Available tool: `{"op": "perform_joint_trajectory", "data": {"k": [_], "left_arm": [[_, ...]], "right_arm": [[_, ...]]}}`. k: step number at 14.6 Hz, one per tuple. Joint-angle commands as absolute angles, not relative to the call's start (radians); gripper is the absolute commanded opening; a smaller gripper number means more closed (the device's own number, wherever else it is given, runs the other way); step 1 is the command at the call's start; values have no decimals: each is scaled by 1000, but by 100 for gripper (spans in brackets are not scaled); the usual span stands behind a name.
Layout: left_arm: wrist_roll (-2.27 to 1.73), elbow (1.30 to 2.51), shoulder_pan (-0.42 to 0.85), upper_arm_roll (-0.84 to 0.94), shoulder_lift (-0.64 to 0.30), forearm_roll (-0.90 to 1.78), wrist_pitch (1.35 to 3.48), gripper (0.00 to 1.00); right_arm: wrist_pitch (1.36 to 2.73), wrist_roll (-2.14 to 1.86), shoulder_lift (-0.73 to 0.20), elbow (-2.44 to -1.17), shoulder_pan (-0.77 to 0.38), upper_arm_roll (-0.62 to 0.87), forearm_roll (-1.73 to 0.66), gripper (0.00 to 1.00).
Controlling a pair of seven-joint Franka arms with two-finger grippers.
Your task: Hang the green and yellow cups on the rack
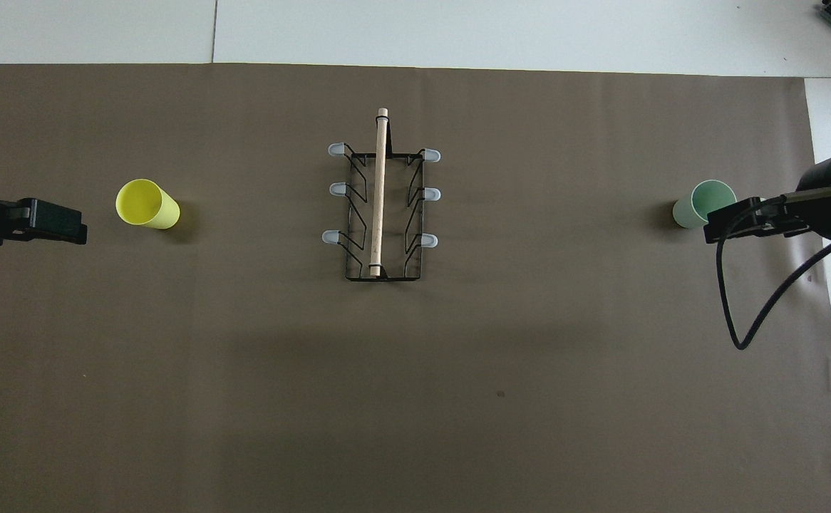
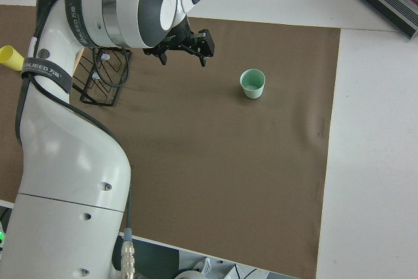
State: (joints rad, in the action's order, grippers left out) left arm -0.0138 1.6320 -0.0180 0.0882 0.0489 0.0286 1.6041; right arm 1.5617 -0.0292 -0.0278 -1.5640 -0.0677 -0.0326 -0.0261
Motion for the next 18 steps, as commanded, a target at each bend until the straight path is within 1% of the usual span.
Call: {"op": "perform_joint_trajectory", "data": {"k": [1,18], "left_arm": [[-2,1655,-9,84,67,15,1611,100],[-32,1678,-8,89,75,15,1638,100]], "right_arm": [[1560,-21,-40,-1549,-51,-15,-23,100],[1563,-25,-44,-1549,-49,-17,-21,100]]}}
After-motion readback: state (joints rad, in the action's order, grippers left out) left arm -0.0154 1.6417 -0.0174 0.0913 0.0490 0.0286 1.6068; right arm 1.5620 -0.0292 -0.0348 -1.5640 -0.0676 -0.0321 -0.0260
